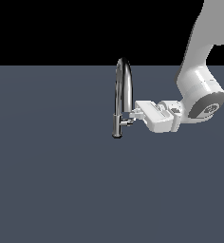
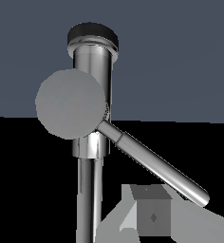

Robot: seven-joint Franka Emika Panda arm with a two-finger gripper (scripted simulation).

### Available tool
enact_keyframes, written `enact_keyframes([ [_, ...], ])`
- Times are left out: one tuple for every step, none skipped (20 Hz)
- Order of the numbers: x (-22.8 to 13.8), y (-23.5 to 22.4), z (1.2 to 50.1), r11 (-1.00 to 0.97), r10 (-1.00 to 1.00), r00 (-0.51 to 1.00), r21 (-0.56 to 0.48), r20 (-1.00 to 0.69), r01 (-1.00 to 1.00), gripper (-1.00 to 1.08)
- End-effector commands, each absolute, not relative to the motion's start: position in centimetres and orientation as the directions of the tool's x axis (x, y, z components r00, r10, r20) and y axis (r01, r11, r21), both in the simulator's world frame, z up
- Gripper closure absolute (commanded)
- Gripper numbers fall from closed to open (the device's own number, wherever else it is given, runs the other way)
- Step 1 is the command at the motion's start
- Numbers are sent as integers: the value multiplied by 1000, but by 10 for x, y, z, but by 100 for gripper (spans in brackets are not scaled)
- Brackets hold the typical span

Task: Turn on the faucet by rotating a designated handle.

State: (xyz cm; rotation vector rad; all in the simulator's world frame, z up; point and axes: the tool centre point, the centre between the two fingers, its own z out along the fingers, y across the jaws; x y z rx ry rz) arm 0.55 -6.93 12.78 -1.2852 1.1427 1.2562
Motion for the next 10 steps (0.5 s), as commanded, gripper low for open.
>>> enact_keyframes([
  [3,-69,119,-89,4,23,-24,-1000,-996,108],
  [0,-71,112,-88,4,21,-21,-1000,-996,108],
  [-3,-72,105,-87,3,18,-19,-1000,-996,108],
  [-5,-73,99,-85,3,16,-16,-1000,-996,108],
  [-8,-74,92,-84,2,13,-14,-1000,-996,108],
  [-11,-75,85,-83,2,11,-11,-1000,-996,108],
  [-14,-76,78,-82,1,9,-9,-1000,-997,108],
  [-16,-78,71,-81,1,6,-6,-1000,-997,108],
  [-19,-79,65,-79,0,4,-4,-1000,-997,108],
  [-19,-79,65,-79,0,4,-4,-1000,-997,108],
])
